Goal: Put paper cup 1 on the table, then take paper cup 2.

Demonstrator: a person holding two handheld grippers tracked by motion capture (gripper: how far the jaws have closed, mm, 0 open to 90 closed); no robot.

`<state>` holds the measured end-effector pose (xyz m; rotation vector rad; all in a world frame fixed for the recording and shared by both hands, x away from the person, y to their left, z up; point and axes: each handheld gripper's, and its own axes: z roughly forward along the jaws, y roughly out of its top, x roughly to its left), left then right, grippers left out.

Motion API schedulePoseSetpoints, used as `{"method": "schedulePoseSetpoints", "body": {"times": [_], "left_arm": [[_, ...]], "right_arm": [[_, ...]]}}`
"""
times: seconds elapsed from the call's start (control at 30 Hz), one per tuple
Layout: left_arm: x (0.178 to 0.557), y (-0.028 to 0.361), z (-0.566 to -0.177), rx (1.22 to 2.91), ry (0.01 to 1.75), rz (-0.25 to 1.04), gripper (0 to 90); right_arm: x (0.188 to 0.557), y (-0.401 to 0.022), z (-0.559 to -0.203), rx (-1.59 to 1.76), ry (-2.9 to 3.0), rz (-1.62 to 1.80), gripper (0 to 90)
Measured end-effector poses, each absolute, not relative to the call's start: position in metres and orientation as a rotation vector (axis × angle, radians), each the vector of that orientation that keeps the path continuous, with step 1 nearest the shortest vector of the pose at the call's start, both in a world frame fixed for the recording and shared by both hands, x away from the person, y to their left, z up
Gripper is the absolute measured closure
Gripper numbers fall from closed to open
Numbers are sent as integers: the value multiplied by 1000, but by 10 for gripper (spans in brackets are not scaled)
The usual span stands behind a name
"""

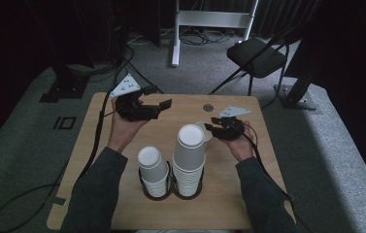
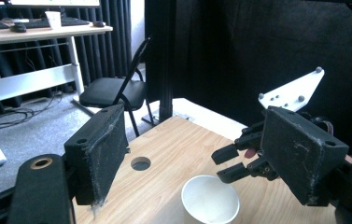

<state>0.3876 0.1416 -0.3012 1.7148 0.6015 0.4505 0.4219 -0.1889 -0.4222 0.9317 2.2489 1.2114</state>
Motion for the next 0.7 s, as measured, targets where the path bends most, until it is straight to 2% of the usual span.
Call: {"method": "schedulePoseSetpoints", "body": {"times": [0.7], "left_arm": [[356, 145, -290, 1677, 530, 369, 225]], "right_arm": [[403, -195, -419, 926, 2225, 1239, 582]]}}
